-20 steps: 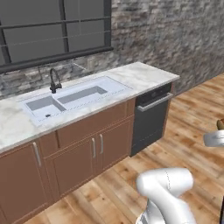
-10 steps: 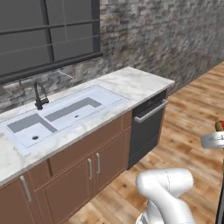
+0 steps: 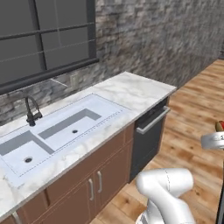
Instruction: Place the cold items (broccoli and squash) from the fridge in one tupperware on the dining counter. Place the warm items (hot dog and kebab skewer) in the stove area in another tupperware.
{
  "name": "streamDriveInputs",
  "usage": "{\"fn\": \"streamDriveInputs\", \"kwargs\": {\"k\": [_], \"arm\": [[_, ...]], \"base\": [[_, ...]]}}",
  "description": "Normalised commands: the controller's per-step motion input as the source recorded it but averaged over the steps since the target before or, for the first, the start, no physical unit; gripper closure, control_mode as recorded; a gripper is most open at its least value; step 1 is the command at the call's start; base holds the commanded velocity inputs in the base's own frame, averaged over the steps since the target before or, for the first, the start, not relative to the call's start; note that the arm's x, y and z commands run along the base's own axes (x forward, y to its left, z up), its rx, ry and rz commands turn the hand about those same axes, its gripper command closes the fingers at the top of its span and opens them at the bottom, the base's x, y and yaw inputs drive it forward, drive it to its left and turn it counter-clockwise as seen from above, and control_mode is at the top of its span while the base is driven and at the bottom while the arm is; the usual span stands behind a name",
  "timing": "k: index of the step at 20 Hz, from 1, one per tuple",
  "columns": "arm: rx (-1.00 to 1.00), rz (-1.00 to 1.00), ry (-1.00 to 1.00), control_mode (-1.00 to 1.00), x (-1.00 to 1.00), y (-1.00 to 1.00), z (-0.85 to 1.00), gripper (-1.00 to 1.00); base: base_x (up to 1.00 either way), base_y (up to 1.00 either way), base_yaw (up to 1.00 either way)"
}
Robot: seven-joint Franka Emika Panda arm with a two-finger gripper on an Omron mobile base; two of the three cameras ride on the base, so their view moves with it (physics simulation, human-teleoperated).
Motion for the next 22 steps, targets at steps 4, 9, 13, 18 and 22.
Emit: {"fn": "streamDriveInputs", "kwargs": {"k": [4, 9, 13, 18, 22], "arm": [[0.00, 0.00, 0.00, 1.00, 0.00, 0.00, 0.00, 1.00], [0.00, 0.00, 0.00, 1.00, 0.00, 0.00, 0.00, 1.00], [0.00, 0.00, 0.00, 1.00, 0.00, 0.00, 0.00, 1.00], [0.00, 0.00, 0.00, 1.00, 0.00, 0.00, 0.00, 1.00], [0.00, 0.00, 0.00, 1.00, 0.00, 0.00, 0.00, 1.00]], "base": [[0.68, 0.00, -0.13], [0.69, 0.00, -0.13], [0.70, 0.00, -0.12], [0.69, 0.00, -0.11], [0.64, 0.00, -0.07]]}}
